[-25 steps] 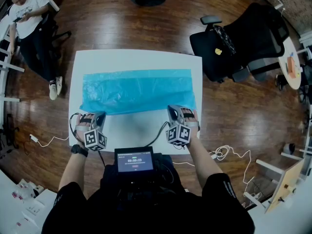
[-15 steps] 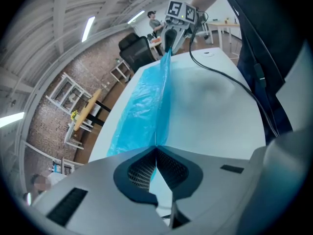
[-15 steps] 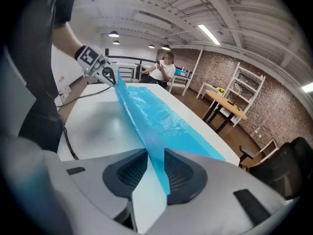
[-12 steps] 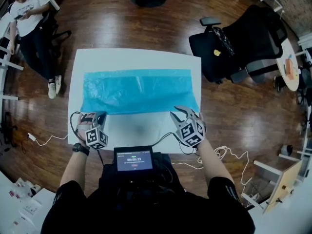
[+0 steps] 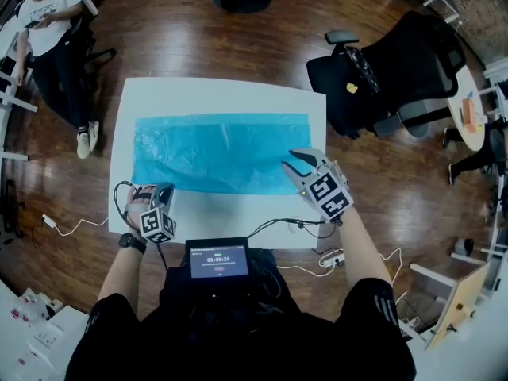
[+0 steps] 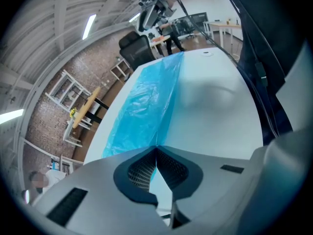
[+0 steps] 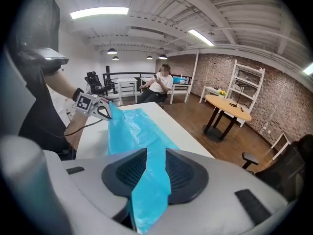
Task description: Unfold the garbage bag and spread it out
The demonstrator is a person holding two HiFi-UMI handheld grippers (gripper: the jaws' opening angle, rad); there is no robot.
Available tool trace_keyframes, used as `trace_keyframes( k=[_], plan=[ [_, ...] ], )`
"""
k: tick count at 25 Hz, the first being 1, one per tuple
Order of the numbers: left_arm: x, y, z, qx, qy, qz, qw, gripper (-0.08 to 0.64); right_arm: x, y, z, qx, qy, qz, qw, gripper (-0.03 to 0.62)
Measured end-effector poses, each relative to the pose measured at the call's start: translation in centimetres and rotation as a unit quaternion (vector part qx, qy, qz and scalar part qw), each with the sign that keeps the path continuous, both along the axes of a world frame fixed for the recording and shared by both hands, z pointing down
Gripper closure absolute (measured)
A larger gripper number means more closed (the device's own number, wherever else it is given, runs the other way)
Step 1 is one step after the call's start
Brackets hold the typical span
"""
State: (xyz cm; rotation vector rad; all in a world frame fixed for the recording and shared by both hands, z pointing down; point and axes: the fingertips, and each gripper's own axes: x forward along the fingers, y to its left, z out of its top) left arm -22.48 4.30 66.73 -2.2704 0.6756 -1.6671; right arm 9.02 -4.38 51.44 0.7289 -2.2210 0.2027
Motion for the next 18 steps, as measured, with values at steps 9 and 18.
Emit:
trace_keyframes(
  k=[9, 18],
  plan=[
    [0.2, 1.5, 1.5, -0.019, 0.002, -0.016, 0.9997, 0.552, -5.9, -5.1, 8.3, -0.102, 0.033, -0.024, 0.994, 0.442],
    [0.0, 2.3, 2.9, -0.041, 0.004, -0.031, 0.9987, 0.551, -5.8, -5.8, 18.2, -0.164, 0.067, 0.03, 0.984, 0.443]
  ],
)
